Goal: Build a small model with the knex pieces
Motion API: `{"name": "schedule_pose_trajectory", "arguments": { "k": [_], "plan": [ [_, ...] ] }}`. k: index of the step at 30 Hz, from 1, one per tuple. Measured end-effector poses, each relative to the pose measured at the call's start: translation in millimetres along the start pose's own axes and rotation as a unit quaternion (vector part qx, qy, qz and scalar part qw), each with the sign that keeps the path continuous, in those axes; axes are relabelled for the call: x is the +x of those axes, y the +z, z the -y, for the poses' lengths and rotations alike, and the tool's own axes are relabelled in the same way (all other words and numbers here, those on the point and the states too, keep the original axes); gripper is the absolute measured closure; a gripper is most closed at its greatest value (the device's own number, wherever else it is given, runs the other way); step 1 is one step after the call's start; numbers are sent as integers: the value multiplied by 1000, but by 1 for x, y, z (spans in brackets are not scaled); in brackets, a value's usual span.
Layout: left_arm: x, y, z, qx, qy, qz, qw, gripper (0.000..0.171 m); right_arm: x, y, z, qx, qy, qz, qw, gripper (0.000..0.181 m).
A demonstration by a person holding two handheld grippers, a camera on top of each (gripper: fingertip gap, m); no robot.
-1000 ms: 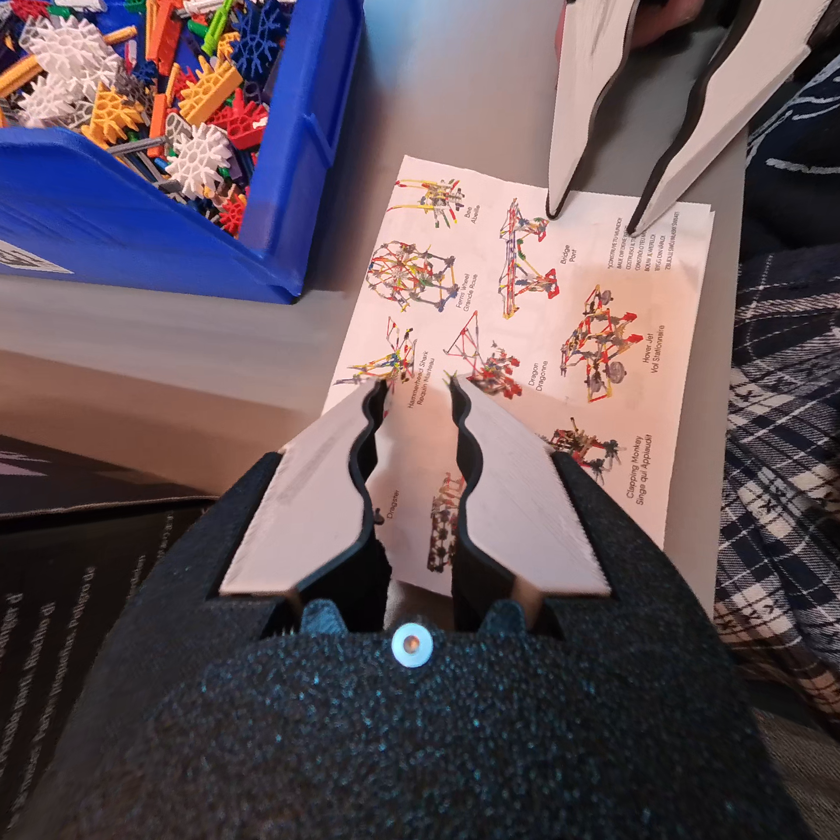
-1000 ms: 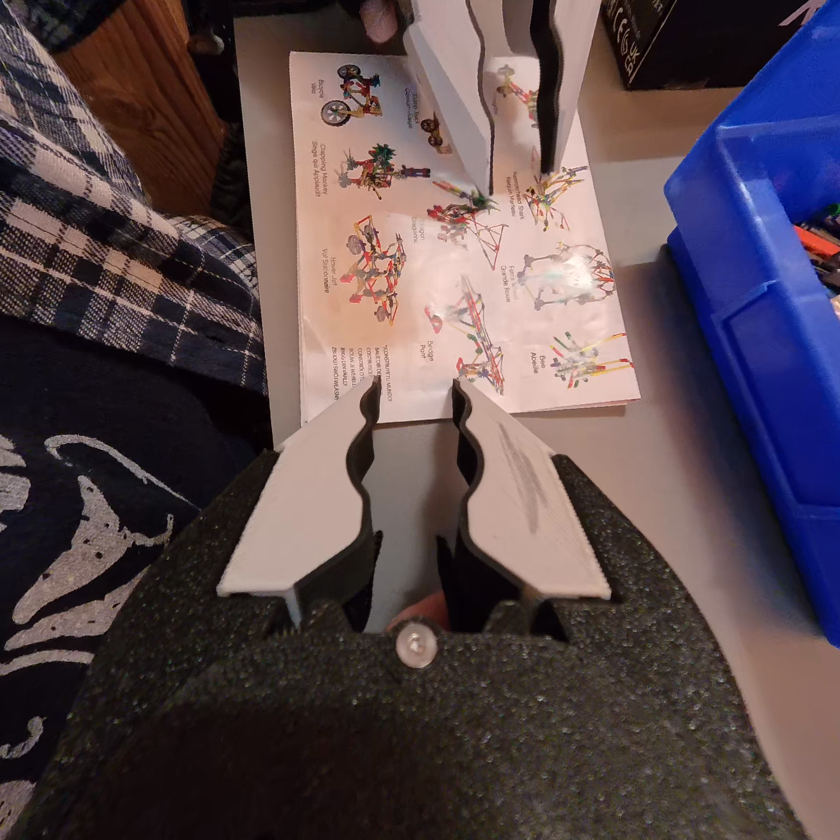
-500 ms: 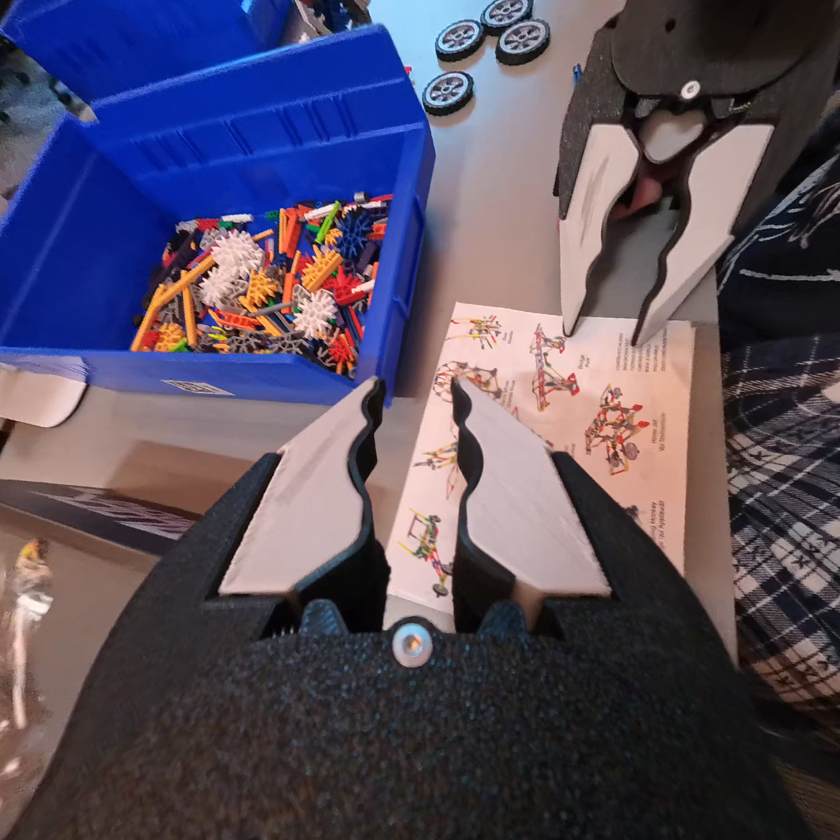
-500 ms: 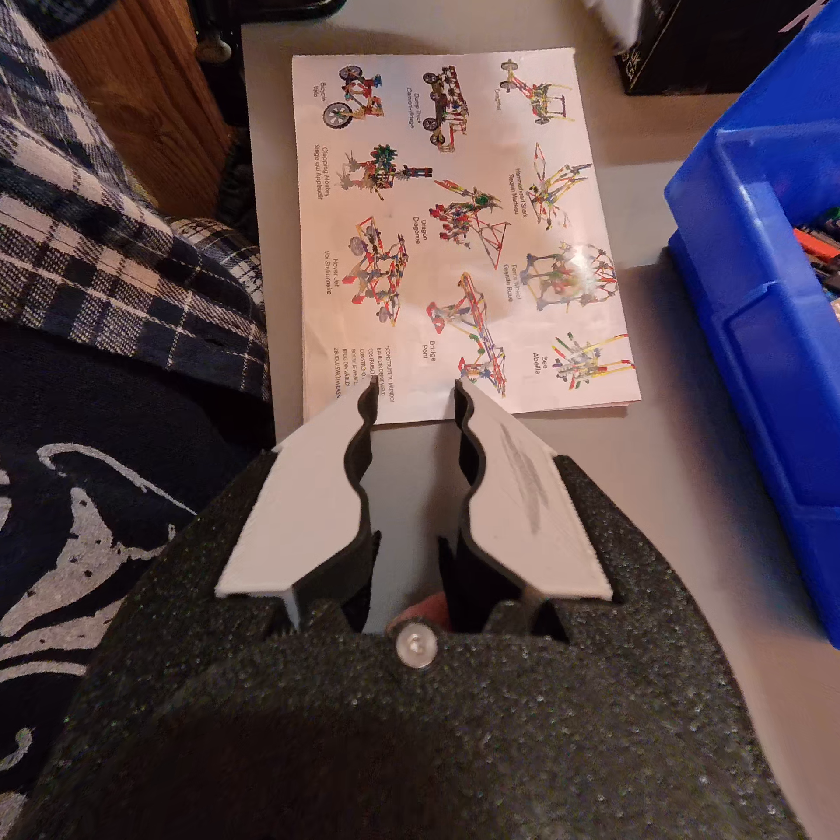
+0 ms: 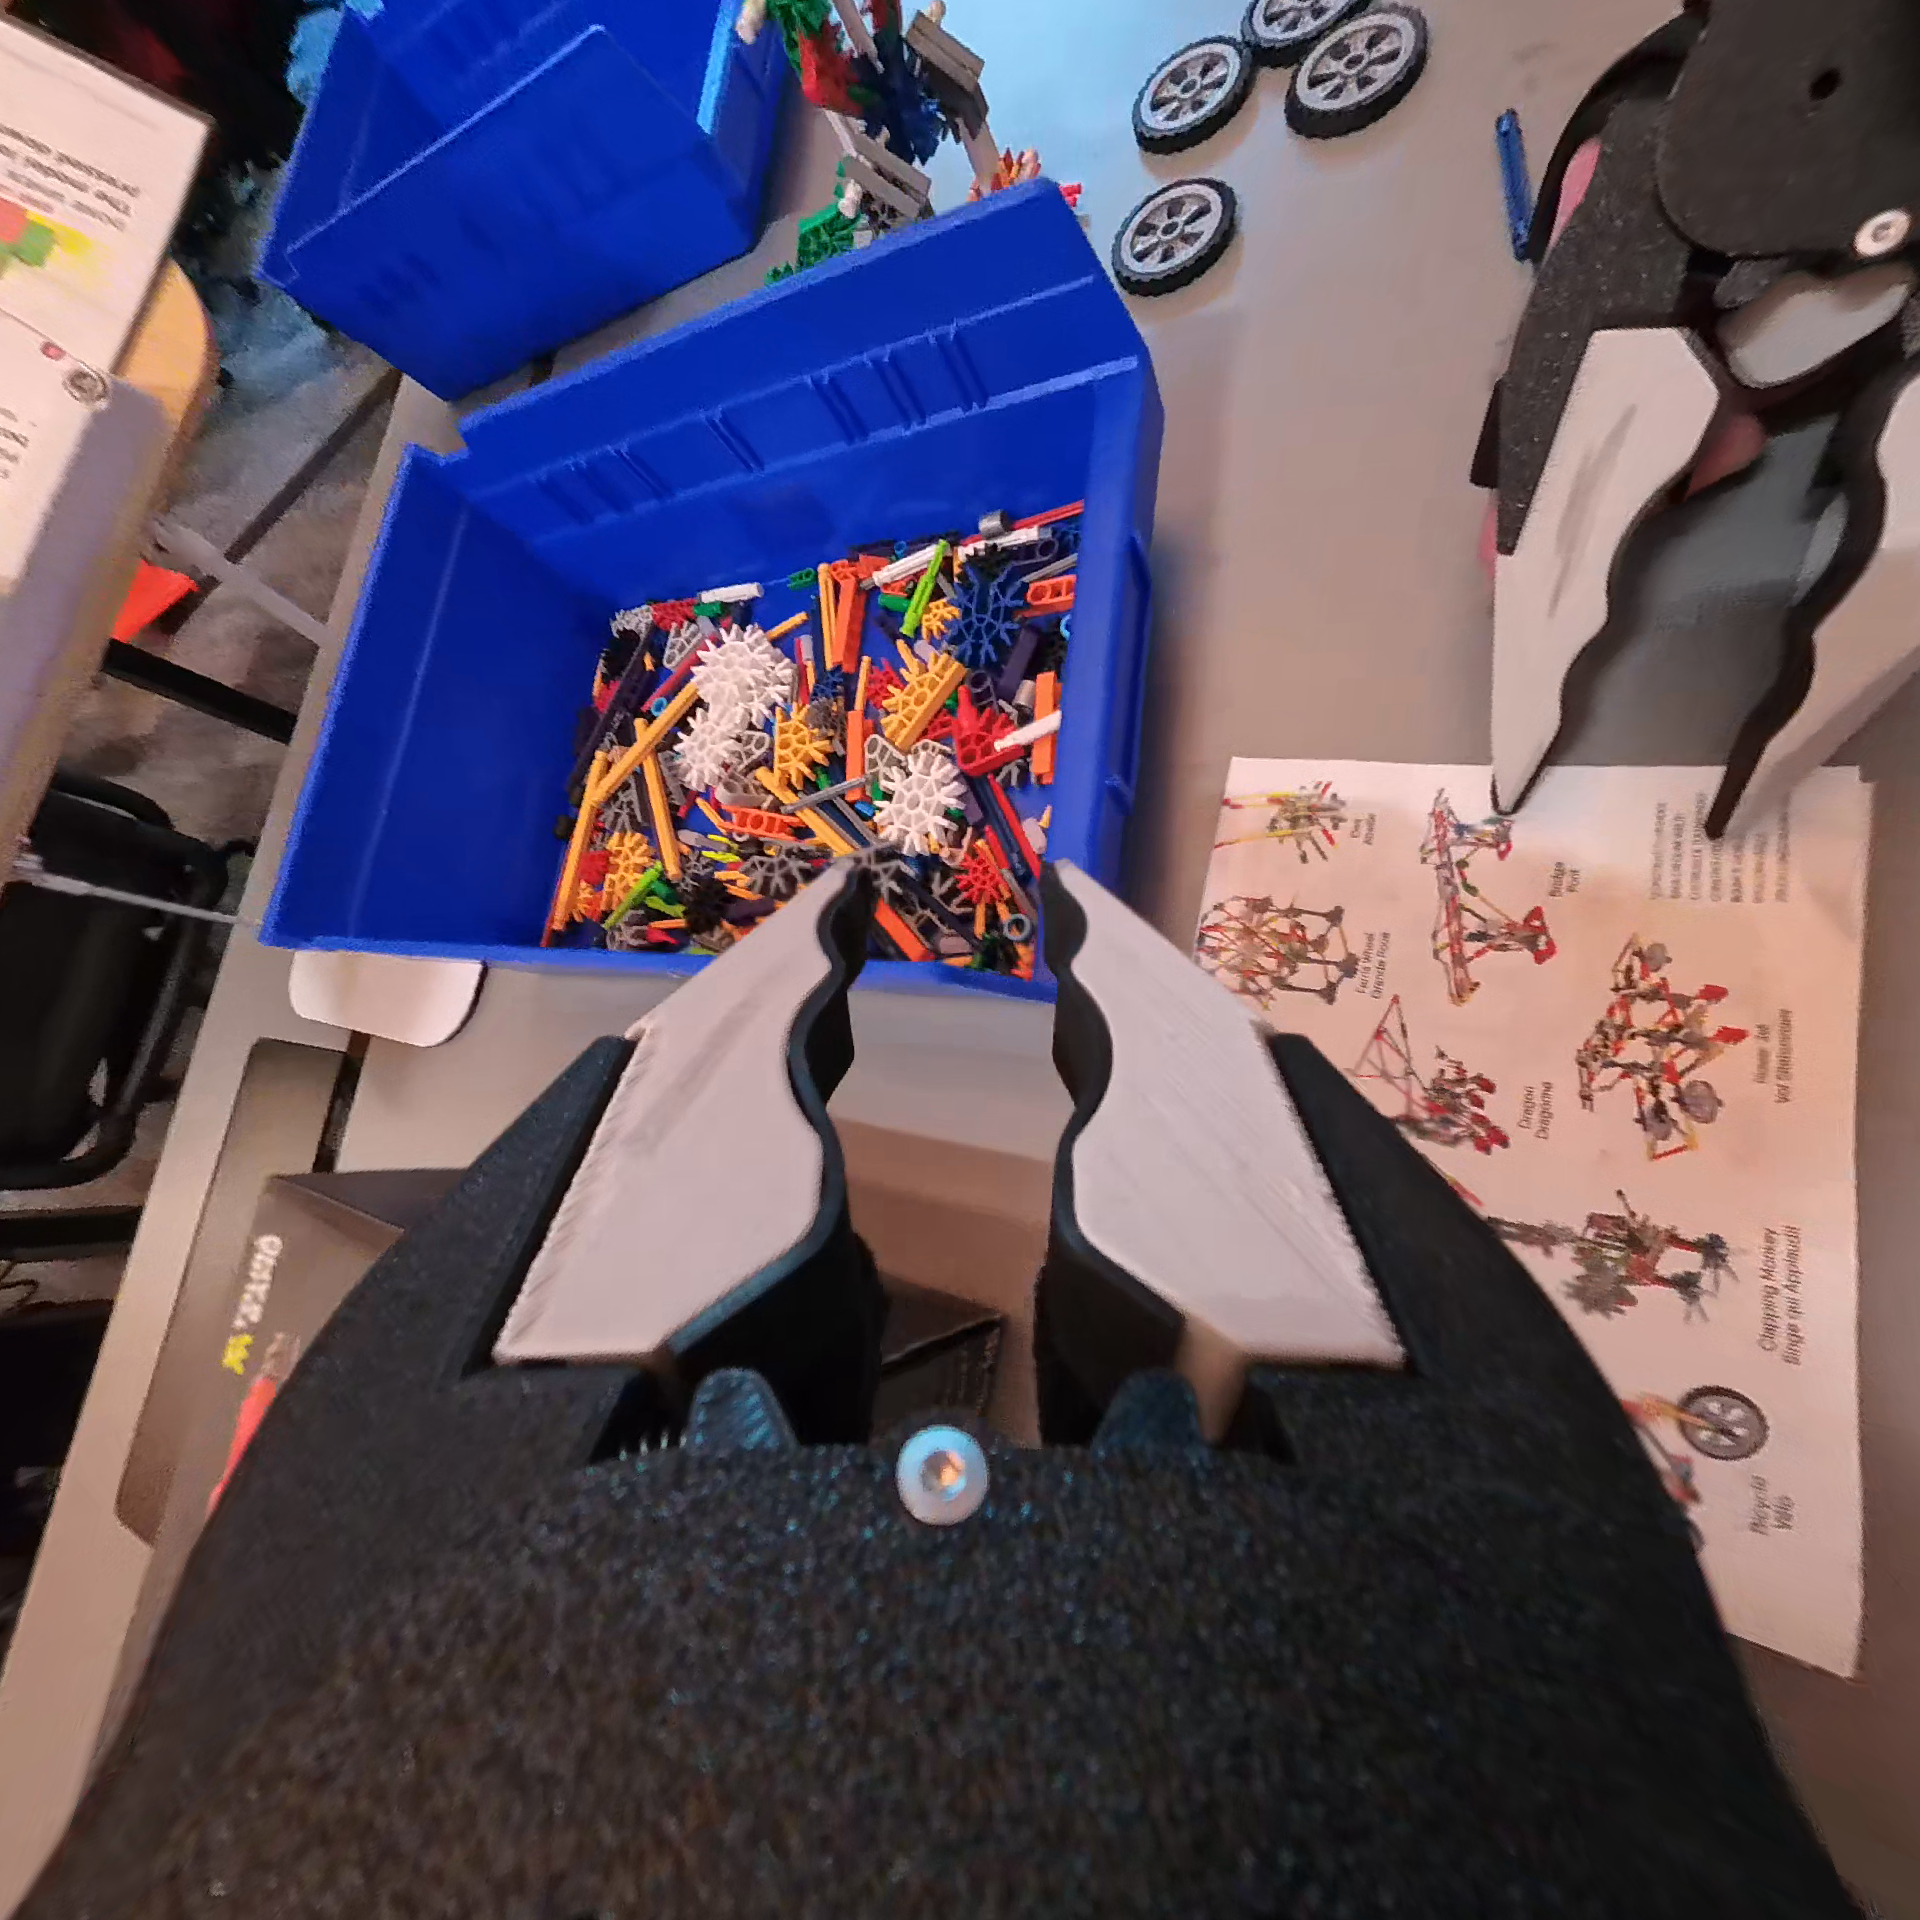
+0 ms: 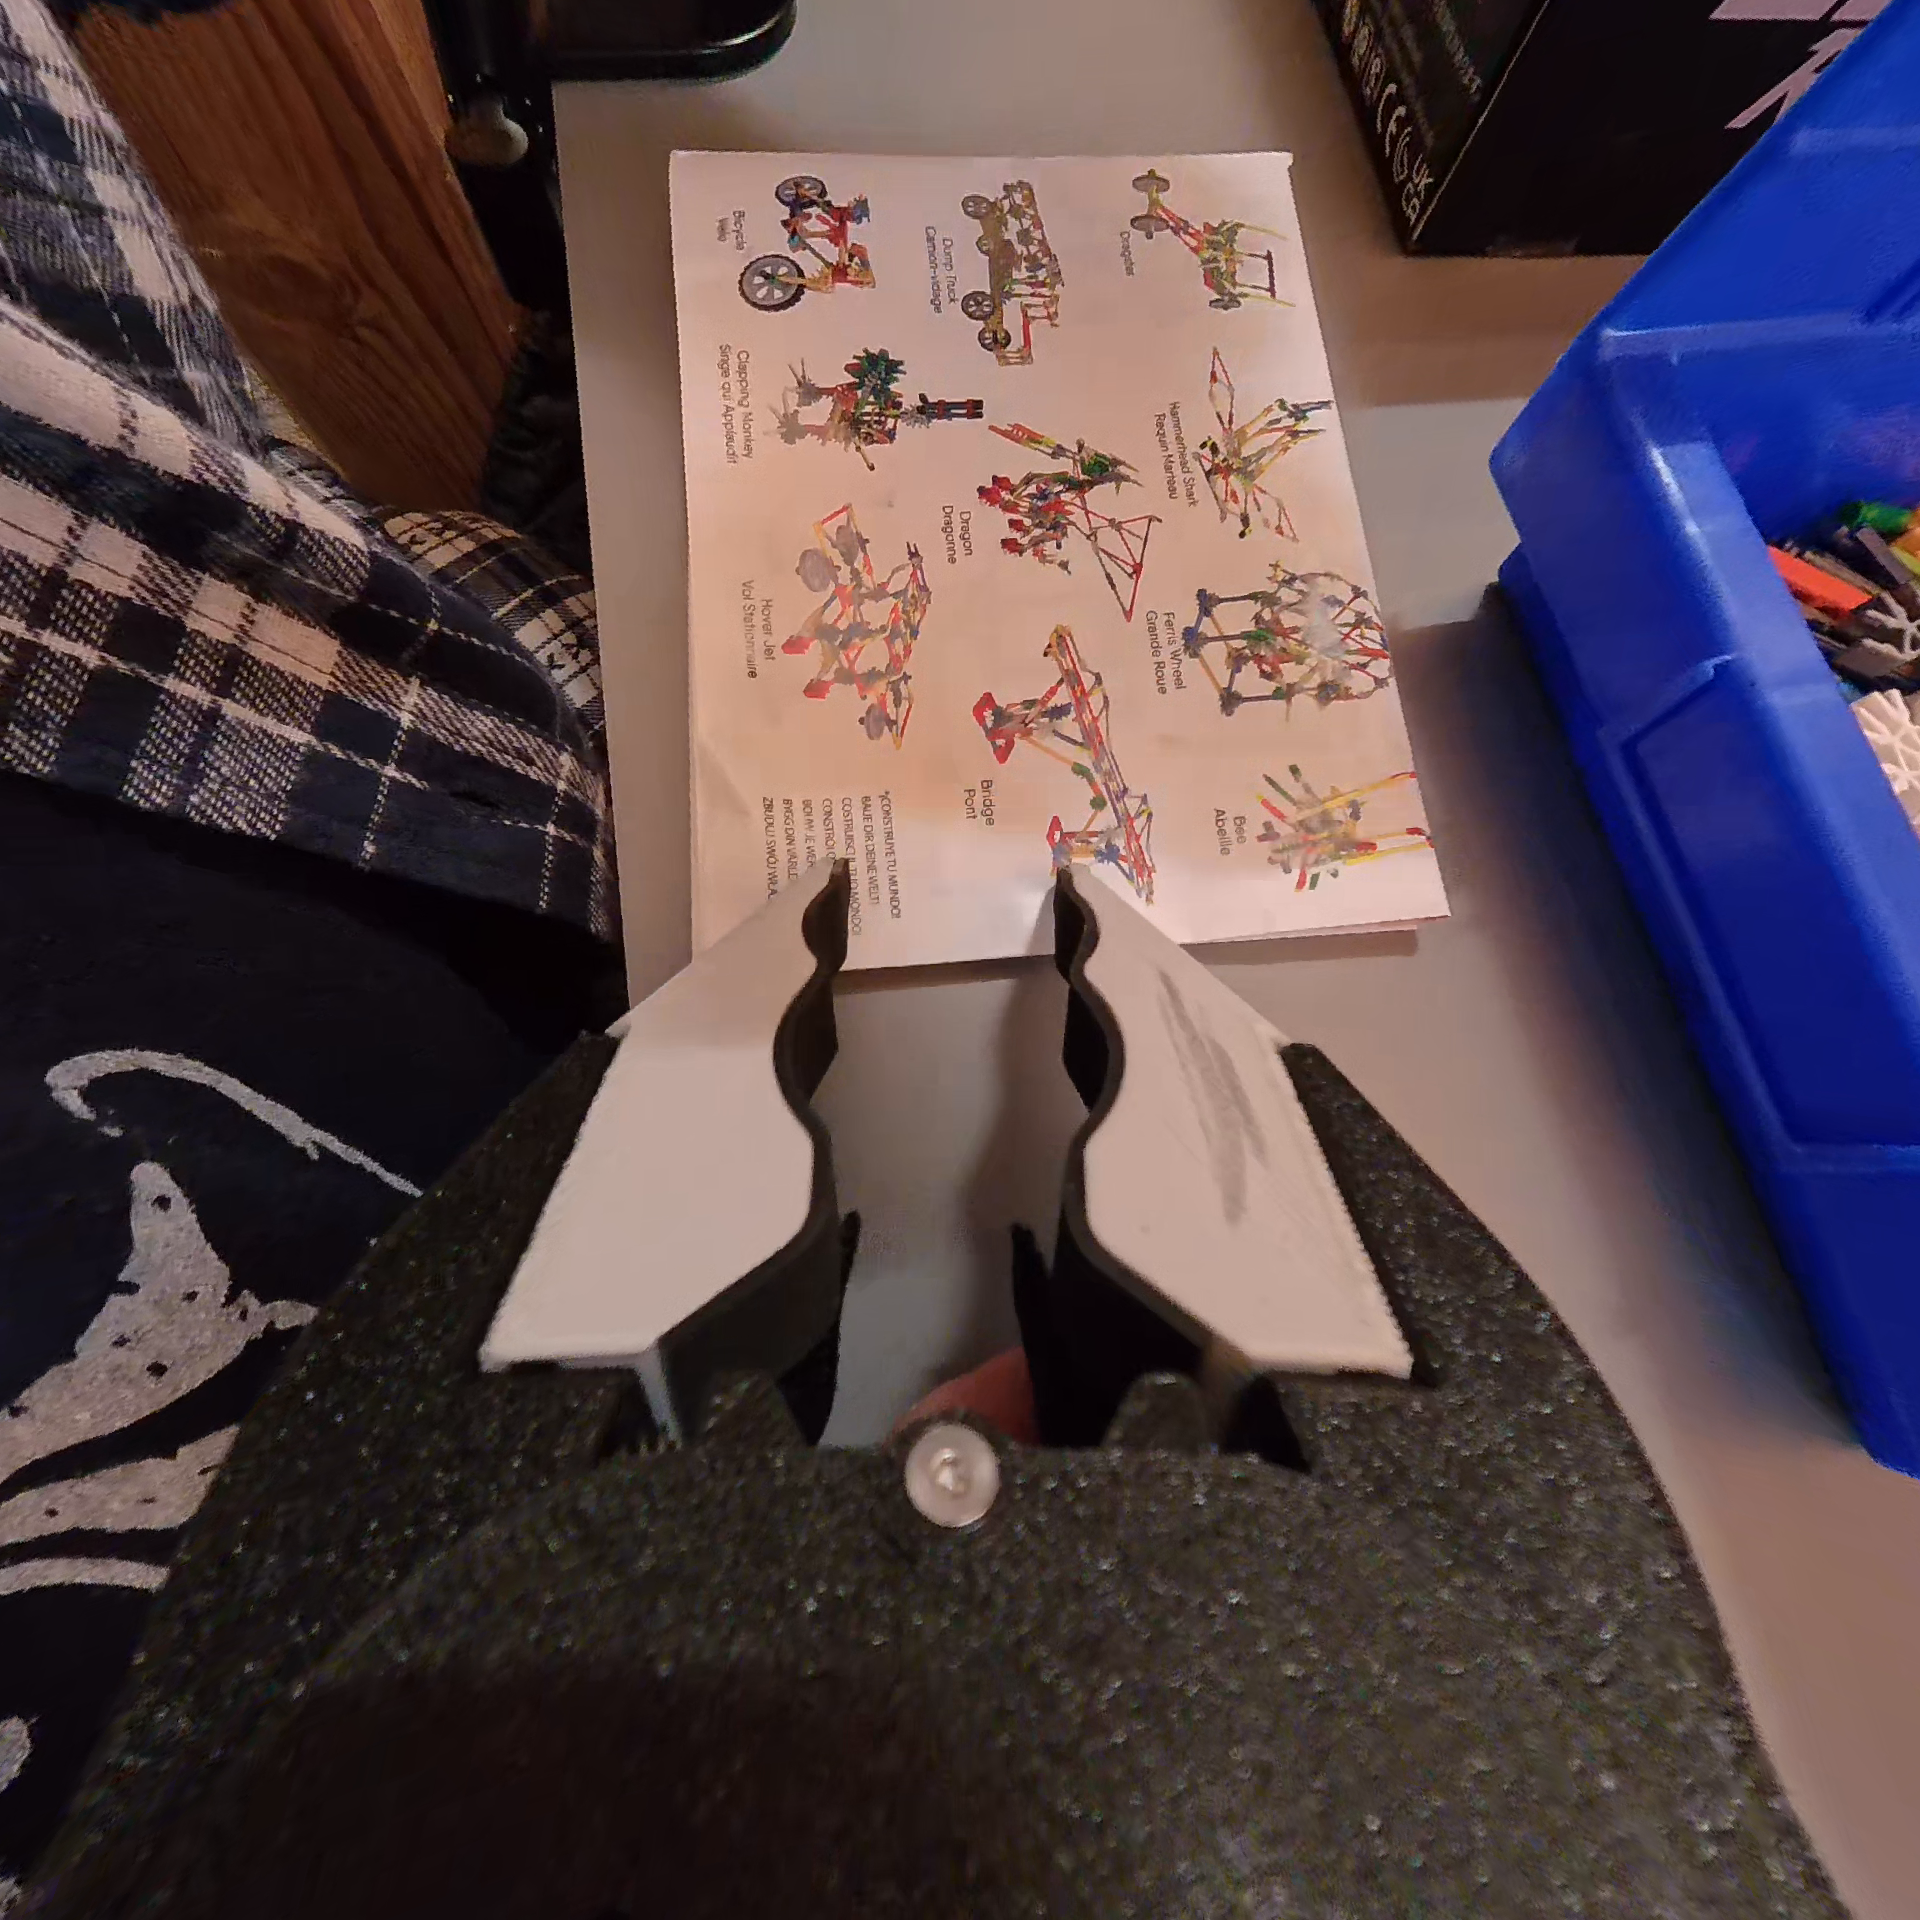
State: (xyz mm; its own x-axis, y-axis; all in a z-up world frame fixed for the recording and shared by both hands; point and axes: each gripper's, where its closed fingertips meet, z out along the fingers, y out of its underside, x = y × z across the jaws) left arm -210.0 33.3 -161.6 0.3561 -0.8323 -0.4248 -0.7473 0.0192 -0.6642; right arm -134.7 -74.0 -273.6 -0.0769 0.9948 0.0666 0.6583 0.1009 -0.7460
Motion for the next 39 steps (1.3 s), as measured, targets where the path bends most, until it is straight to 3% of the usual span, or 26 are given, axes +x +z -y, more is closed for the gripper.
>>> {"name": "schedule_pose_trajectory", "arguments": {
  "k": [23, 39],
  "plan": [
    [-60, 16, 23, -65, 77, 15, 995, 139, 2, -1, 0, 3, -8, -13, 1000, 142],
    [-52, 30, 28, -83, 105, -14, 991, 136, 1, -2, 0, 5, -11, -15, 1000, 142]
  ]
}}
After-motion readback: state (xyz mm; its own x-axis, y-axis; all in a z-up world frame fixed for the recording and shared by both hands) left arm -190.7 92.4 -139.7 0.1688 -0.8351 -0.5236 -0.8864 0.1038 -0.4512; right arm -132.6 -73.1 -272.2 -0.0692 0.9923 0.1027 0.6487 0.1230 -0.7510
